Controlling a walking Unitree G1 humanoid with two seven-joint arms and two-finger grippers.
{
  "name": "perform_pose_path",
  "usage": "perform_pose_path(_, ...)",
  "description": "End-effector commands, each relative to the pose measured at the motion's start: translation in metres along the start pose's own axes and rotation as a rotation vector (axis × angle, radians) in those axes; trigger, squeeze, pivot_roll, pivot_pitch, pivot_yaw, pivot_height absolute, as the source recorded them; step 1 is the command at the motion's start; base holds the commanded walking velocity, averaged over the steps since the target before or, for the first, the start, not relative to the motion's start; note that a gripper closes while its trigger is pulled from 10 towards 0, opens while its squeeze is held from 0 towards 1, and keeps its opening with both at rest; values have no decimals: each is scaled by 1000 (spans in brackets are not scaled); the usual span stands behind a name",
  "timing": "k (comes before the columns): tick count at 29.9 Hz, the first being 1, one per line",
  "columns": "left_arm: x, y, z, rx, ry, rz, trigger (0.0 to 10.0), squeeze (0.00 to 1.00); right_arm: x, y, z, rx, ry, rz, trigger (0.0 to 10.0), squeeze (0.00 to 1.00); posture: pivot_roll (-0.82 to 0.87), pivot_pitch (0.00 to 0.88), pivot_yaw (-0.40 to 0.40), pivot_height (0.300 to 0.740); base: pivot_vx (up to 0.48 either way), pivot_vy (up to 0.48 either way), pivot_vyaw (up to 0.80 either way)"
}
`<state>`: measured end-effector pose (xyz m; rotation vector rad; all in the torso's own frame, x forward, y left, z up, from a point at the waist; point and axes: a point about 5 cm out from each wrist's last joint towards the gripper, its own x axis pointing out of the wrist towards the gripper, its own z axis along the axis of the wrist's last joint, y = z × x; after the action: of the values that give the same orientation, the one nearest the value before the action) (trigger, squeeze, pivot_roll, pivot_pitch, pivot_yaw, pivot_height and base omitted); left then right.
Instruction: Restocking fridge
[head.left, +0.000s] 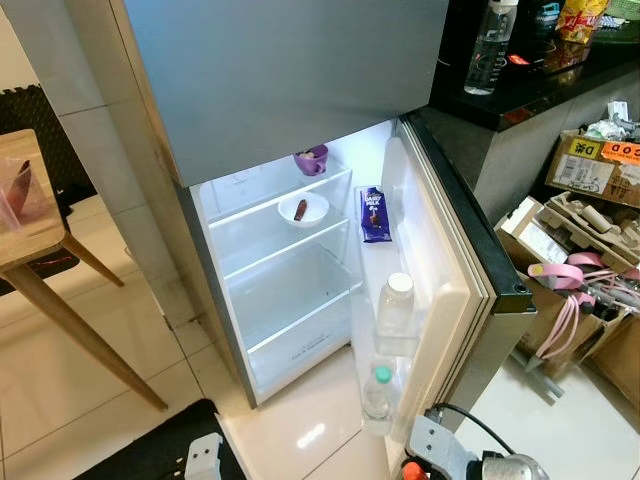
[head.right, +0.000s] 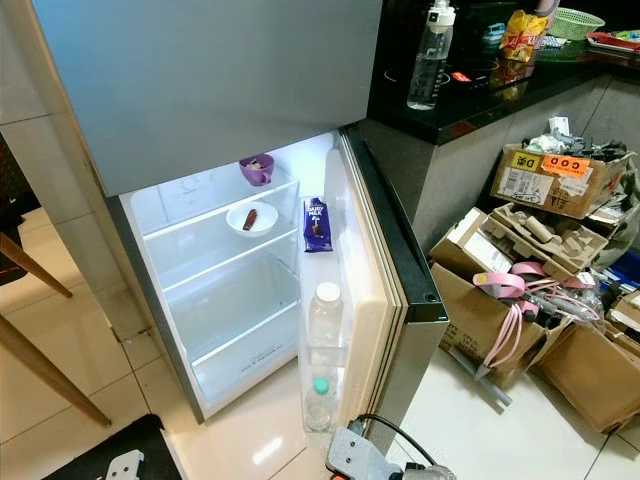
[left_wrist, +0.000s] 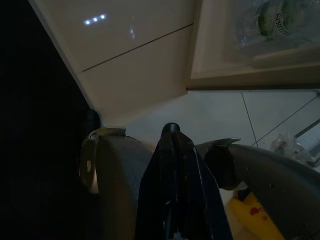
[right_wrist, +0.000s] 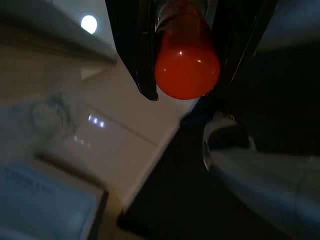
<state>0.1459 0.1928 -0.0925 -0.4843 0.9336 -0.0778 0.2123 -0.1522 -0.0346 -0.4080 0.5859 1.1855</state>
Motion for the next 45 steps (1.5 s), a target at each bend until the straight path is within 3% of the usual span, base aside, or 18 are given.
perform_pose_path(1, 1, -2, -5, 6, 14, 3, 10000, 0, 2, -12, 20, -49, -83, -40, 10000, 0, -61, 0, -21, 740, 0, 0, 0)
perform_pose_path(4, 1, -2, -5, 8, 15, 3, 10000, 0, 3, -18, 31, -49, -143, -73, 10000, 0, -58, 0, -20, 740, 0, 0, 0)
perform_pose_path(7, 1, -3, -5, 14, 17, 1, 10000, 0, 0, -39, 59, -9, -313, -221, 10000, 0, -54, 0, -21, 740, 0, 0, 0)
perform_pose_path(16, 1, -2, -5, 17, 17, 5, 10000, 0, -14, -65, 68, 25, -360, -447, 10000, 0, -53, 0, -22, 740, 0, 0, 0)
perform_pose_path(20, 1, -2, -6, 16, 21, 5, 10000, 0, -31, -80, 59, 62, -320, -615, 10000, 0, -56, 0, -24, 740, 0, 0, 0)
perform_pose_path(24, 1, -2, -6, 15, 22, 5, 10000, 0, -35, -82, 56, 71, -310, -644, 10000, 0, -56, 0, -24, 740, 0, 0, 0)
perform_pose_path(25, 1, -3, -7, 16, 25, 4, 10000, 0, -44, -88, 49, 90, -289, -712, 10000, 0, -60, 0, -25, 740, 0, 0, 0)
perform_pose_path(33, 0, -2, -9, 16, 28, 5, 10000, 0, -74, -101, 32, 145, -242, -891, 10000, 0, -58, 0, -28, 740, 0, 0, 0)
perform_pose_path(35, 0, -2, -9, 17, 31, 8, 10000, 0, -91, -107, 21, 186, -205, -992, 10000, 0, -59, 0, -25, 740, 0, 0, 0)
perform_pose_path(38, 0, -2, -9, 18, 32, 9, 10000, 0, -96, -107, 16, 197, -188, -1019, 10000, 0, -60, 0, -26, 740, 0, 0, 0)
perform_pose_path(40, 0, -1, -9, 22, 34, 10, 10000, 0, -103, -102, -2, 238, -103, -1069, 10000, 0, -59, 0, -27, 740, 0, 0, 0)
perform_pose_path(45, -1, -1, -9, 25, 34, 11, 10000, 0, -98, -94, -12, 267, -55, -1062, 10000, 0, -60, 0, -25, 740, 0, 0, 0)
